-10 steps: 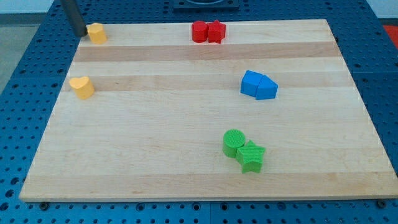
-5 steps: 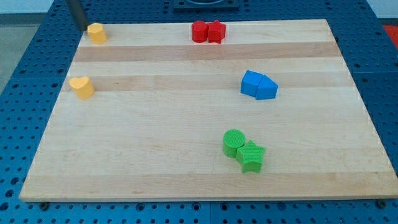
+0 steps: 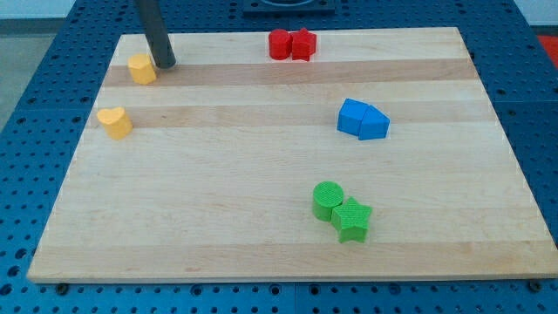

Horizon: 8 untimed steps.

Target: Push the yellow hexagon into yellow heart

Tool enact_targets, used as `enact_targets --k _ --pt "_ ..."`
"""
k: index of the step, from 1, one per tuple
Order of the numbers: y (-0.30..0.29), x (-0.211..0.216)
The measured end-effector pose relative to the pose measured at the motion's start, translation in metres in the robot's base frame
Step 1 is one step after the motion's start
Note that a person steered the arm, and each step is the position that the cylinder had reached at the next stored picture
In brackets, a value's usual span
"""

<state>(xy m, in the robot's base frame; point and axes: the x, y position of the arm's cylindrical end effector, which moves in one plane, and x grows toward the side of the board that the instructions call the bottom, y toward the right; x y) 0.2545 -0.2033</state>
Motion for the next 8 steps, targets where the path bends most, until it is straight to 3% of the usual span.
enact_targets --k 1,2,5,7,8 --pt "-0.007 -0.035" --pt "-0.049 -0.031" --pt "-0.064 0.054" --pt "-0.055 0.003" --pt "-0.022 0.006"
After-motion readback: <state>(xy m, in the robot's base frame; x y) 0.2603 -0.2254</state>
